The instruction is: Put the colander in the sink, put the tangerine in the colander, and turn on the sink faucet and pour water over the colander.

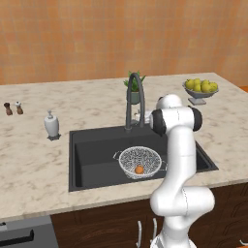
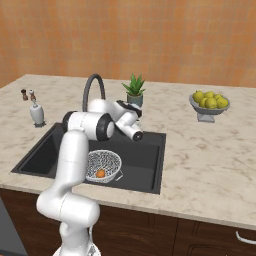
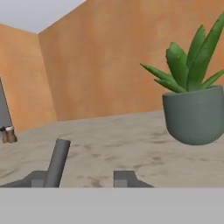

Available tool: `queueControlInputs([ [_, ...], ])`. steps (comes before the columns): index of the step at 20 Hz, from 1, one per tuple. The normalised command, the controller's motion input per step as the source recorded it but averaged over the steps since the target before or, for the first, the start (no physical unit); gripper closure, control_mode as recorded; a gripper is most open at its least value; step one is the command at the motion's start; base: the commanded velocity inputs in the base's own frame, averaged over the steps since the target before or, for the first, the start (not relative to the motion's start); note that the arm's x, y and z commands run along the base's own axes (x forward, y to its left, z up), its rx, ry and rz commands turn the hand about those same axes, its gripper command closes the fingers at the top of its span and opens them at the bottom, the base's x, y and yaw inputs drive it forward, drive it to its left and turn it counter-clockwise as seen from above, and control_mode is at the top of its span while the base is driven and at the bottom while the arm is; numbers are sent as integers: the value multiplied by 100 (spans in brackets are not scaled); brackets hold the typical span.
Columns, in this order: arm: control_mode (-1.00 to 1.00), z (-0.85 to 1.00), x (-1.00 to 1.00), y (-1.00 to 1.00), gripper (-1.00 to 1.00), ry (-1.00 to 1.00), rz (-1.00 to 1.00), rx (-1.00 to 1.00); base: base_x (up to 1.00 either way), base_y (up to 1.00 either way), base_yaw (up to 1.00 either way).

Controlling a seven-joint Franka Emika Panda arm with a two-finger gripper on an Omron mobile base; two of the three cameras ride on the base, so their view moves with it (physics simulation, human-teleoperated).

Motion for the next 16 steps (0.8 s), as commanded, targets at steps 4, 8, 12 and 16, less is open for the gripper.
queueControlInputs([
  [4,-100,-4,1,-100,100,10,-20,0,0,0,0],
  [8,-100,-8,7,-100,100,11,-16,1,0,0,0],
  [12,-100,-15,9,-100,100,7,-7,4,0,0,0],
  [16,-100,-23,2,-100,100,5,-4,7,0,0,0],
])
